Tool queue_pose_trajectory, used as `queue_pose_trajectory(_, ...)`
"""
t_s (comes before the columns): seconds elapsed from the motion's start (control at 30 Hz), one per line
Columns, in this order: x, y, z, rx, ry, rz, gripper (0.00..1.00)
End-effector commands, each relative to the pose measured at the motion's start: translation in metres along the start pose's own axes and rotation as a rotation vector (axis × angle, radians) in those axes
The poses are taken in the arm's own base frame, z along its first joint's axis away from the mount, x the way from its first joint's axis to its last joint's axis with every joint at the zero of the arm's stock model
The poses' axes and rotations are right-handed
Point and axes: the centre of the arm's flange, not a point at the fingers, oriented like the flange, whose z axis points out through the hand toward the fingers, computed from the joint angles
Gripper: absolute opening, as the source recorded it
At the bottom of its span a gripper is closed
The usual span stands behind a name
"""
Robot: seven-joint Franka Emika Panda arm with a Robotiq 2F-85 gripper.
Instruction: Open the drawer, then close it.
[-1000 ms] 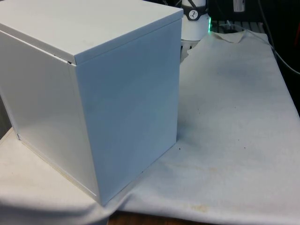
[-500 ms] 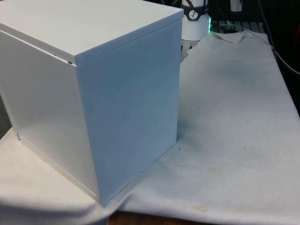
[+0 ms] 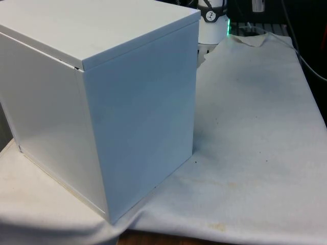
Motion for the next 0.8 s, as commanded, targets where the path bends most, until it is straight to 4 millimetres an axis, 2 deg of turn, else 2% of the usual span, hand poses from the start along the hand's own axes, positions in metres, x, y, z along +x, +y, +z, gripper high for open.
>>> queue_pose_trajectory(0.0,-0.003,-0.003,-0.007,0.001,0.004,0.004,0.00)
queue_pose_trajectory(0.2,-0.008,-0.007,-0.016,0.007,0.003,-0.002,0.00)
queue_pose_trajectory(0.23,-0.003,-0.005,-0.011,0.010,-0.002,-0.001,0.00)
queue_pose_trajectory(0.27,-0.009,-0.008,-0.017,0.008,0.002,-0.003,0.00)
queue_pose_trajectory(0.43,-0.012,-0.011,-0.024,0.013,0.003,-0.007,0.00)
queue_pose_trajectory(0.5,-0.008,-0.009,-0.019,0.016,-0.002,-0.008,0.00)
queue_pose_trajectory(0.53,-0.014,-0.013,-0.026,0.015,0.004,-0.009,0.00)
queue_pose_trajectory(0.77,-0.017,-0.015,-0.032,0.015,0.012,-0.026,0.00)
